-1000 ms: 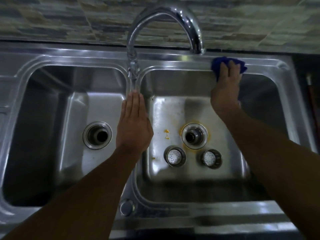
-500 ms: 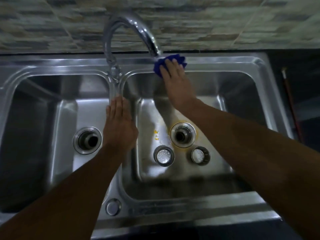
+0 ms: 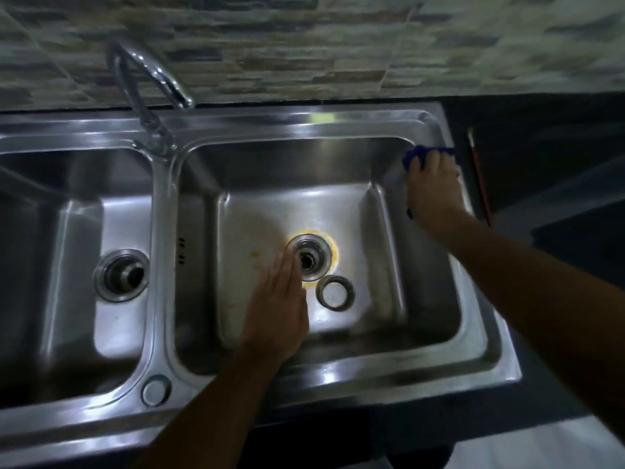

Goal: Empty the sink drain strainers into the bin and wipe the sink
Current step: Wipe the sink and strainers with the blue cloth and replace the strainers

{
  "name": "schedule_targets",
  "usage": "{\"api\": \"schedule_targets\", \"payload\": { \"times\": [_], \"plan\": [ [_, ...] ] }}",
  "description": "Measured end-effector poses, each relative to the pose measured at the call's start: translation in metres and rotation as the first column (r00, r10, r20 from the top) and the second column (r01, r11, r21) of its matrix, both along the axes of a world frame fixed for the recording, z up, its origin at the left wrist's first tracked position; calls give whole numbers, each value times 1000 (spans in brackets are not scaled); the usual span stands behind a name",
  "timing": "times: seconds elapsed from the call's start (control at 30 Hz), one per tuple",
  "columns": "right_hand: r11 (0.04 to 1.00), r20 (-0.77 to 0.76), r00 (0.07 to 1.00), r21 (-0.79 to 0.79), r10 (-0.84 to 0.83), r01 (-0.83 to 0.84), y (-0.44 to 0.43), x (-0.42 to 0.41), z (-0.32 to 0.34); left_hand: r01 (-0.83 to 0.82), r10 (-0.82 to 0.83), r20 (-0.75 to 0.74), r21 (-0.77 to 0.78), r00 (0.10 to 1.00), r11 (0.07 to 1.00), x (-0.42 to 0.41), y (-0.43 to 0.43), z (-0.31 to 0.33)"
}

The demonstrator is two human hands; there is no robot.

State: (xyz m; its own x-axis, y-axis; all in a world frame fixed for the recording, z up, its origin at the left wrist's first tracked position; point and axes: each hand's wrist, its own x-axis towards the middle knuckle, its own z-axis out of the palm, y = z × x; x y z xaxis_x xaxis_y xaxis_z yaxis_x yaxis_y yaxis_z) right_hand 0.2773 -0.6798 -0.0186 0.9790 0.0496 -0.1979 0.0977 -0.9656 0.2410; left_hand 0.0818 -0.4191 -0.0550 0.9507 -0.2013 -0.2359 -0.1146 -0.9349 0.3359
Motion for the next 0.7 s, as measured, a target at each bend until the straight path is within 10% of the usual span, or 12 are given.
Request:
{"api": "schedule_targets", "payload": {
  "times": [0.7],
  "plan": [
    [971,-57,998,239,35,-20,-22,-61,9,-142,141,-29,-33,990,989,-66,2,-13]
  ]
}}
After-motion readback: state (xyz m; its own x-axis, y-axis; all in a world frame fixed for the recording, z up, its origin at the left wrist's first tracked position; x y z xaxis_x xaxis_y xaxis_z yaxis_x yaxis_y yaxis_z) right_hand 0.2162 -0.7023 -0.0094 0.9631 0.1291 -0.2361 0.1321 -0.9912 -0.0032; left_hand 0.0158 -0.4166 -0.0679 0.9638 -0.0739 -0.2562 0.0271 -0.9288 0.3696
